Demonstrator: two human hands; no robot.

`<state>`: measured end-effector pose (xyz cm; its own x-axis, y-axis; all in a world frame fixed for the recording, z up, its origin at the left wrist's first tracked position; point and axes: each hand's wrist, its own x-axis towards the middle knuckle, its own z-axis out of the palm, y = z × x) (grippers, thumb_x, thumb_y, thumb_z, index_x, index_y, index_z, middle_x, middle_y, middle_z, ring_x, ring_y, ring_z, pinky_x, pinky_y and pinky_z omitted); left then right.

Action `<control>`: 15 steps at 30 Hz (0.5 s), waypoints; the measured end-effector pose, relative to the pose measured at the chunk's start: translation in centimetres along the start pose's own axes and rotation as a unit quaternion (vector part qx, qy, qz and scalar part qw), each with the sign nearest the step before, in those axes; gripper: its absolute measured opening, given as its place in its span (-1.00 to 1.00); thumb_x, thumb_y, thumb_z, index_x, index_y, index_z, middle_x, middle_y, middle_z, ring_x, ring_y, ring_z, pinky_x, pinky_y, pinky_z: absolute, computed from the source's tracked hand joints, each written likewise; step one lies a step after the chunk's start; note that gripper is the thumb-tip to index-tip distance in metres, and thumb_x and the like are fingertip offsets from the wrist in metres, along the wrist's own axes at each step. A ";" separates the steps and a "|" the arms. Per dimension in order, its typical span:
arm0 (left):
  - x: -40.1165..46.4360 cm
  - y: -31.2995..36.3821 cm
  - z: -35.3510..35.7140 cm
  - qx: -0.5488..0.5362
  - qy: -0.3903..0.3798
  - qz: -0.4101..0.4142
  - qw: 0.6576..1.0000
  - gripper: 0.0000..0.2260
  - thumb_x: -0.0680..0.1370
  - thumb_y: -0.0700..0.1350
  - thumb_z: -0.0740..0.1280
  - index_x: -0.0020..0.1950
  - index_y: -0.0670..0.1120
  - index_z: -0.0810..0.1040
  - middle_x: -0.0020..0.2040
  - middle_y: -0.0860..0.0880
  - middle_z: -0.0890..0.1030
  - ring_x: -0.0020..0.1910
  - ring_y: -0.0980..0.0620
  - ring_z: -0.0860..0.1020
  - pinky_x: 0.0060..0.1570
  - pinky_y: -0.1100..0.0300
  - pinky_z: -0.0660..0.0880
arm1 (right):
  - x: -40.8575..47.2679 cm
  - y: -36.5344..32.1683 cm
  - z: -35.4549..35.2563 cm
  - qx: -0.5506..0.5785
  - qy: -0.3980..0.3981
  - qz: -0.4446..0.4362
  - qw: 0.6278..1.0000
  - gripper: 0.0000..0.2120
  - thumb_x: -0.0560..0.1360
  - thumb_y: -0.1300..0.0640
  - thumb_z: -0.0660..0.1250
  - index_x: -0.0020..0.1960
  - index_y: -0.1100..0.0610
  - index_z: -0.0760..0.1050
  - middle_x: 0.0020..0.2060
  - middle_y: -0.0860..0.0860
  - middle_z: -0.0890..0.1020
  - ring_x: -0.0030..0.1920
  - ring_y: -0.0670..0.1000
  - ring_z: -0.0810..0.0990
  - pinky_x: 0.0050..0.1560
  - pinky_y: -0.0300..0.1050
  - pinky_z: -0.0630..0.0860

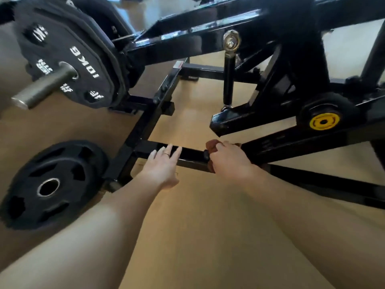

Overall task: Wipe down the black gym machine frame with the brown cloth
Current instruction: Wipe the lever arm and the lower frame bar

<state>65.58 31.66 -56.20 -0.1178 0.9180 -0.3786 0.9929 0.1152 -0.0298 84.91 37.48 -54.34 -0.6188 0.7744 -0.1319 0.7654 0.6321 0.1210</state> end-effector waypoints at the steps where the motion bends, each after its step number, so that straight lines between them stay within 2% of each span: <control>1: 0.6 -0.1 0.7 -0.002 0.000 0.007 1.000 -0.15 0.61 -0.03 0.36 0.68 0.06 -0.19 0.68 -0.09 -0.12 0.66 -0.11 -0.09 0.60 -0.05 -0.10 | 0.1 -0.3 0.2 0.006 0.009 0.009 1.000 -0.76 0.60 0.08 0.34 0.25 0.08 0.54 0.14 0.08 0.56 0.18 0.13 0.50 0.18 0.05 0.46; 5: 1.7 0.0 3.5 -0.015 0.018 0.007 1.000 -0.12 0.58 -0.11 0.39 0.67 0.08 -0.18 0.68 -0.10 -0.16 0.65 -0.14 -0.15 0.59 -0.06 -0.08 | -0.3 -0.4 0.5 0.046 0.022 0.029 0.998 -0.83 0.60 0.09 0.34 0.18 0.06 0.57 0.12 0.04 0.57 0.13 0.08 0.49 0.19 0.03 0.47; 8: 1.8 -0.3 4.4 -0.043 0.038 0.014 0.998 -0.10 0.56 -0.17 0.38 0.66 0.10 -0.19 0.67 -0.07 -0.17 0.64 -0.14 -0.19 0.59 -0.06 -0.04 | -0.9 -0.6 0.6 0.163 0.052 0.072 0.983 -0.81 0.62 0.10 0.33 0.20 0.02 0.63 0.12 -0.03 0.59 0.06 -0.06 0.42 0.18 -0.12 0.41; 10: 1.8 -0.4 4.8 -0.063 0.049 0.015 0.997 -0.09 0.55 -0.17 0.39 0.65 0.11 -0.20 0.66 -0.05 -0.19 0.63 -0.14 -0.22 0.58 -0.05 0.01 | -0.6 -1.1 0.1 0.300 0.090 0.139 0.939 -0.79 0.66 0.11 0.29 0.24 0.02 0.63 0.12 -0.07 0.59 0.05 -0.13 0.42 0.07 -0.28 0.34; 12: 1.8 0.0 4.9 -0.090 0.055 0.012 0.994 -0.08 0.54 -0.16 0.41 0.64 0.12 -0.20 0.64 -0.03 -0.23 0.62 -0.15 -0.25 0.56 -0.05 0.13 | 0.6 -1.4 -0.1 0.425 0.131 0.219 0.868 -0.74 0.68 0.08 0.28 0.33 0.03 0.59 0.14 -0.08 0.58 0.10 -0.13 0.50 0.03 -0.39 0.34; 13: 1.7 0.2 5.0 -0.106 0.053 0.009 0.993 -0.08 0.53 -0.17 0.41 0.63 0.13 -0.20 0.63 -0.02 -0.25 0.61 -0.15 -0.27 0.54 -0.04 0.18 | 1.4 -1.6 0.1 0.426 0.136 0.225 0.866 -0.71 0.68 0.07 0.28 0.37 0.03 0.56 0.18 -0.06 0.58 0.16 -0.10 0.52 0.07 -0.38 0.38; 15: 1.6 0.3 5.0 -0.132 0.049 0.009 0.990 -0.08 0.53 -0.17 0.41 0.63 0.13 -0.20 0.62 0.00 -0.28 0.60 -0.15 -0.30 0.52 -0.05 0.26 | 3.0 -2.4 1.3 0.342 0.079 0.165 0.922 -0.68 0.67 0.05 0.29 0.41 0.03 0.54 0.28 0.00 0.55 0.28 0.01 0.50 0.25 -0.18 0.44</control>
<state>65.78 31.26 -61.49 -0.1136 0.9517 -0.2853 0.9578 0.1812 0.2232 81.46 38.25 -56.27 -0.3098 0.9496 -0.0473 0.8154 0.2398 -0.5268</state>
